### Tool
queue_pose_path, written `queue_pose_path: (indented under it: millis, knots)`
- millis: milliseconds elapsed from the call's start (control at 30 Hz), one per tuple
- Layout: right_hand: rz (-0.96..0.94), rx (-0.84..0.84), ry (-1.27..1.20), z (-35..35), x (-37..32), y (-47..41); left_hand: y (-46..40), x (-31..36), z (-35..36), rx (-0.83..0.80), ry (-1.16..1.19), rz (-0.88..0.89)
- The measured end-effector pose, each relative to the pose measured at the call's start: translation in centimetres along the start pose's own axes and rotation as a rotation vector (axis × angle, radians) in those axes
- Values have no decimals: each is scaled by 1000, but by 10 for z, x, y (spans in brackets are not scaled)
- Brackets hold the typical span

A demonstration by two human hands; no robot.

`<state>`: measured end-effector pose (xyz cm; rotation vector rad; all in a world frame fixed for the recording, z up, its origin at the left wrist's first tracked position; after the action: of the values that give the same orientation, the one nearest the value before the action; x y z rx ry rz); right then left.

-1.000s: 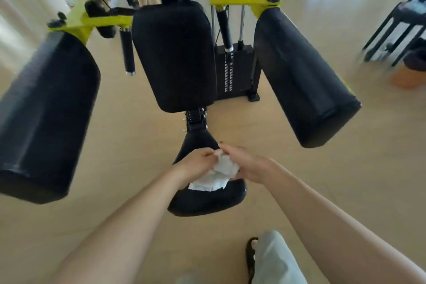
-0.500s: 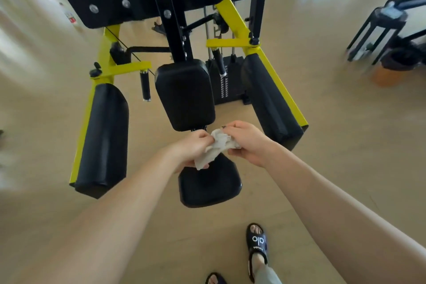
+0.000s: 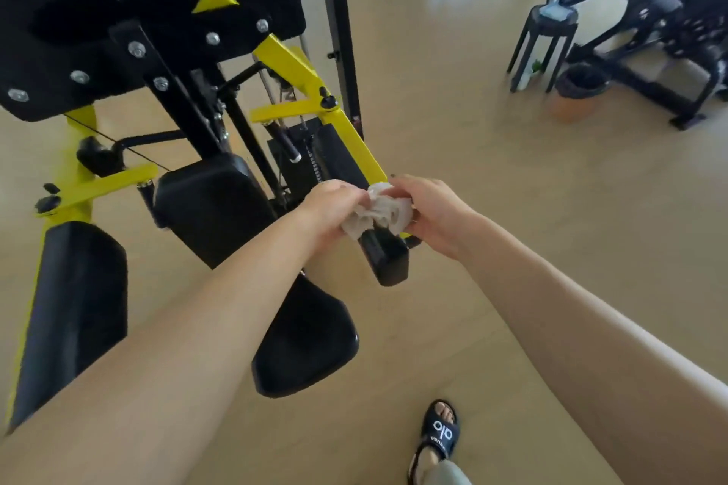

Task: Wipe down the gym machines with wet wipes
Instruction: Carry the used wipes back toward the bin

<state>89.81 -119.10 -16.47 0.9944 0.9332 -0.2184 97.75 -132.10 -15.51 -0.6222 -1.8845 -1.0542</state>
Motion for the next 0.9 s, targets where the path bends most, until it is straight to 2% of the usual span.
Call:
queue_pose_path:
  millis: [167,300,467,600,800,900]
  knots:
    - [-33,14,-87,-86,-49,0,-47,64,82,-47,-64,90]
    - [-46,45,-190,-151,-75,-1,-77,114,151,-107,-214,222]
    - [-85,153,-371,-230,-97,-24,-105,159,228,-262,-411,317]
    - [-93,208,-306,-272,-111,-43,-129,174,265,-386,-371,268]
    - [-134,316,-232,-320,-148,-84,-190,197,310,-571,-76,57]
    - [-130,348,-188,-341,-174,-108,-231,216,329,-575,-65,75]
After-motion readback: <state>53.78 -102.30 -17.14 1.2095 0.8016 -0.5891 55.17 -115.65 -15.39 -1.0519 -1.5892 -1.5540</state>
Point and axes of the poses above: each hand's wrist, its own y-axis away from the middle knuckle, its own z-axis out of the palm, x = y × z, the point moved 10 cm from there along -y, towards the middle knuckle, and after that the axes turned 6 degrees about z, right-handed, at the moved point
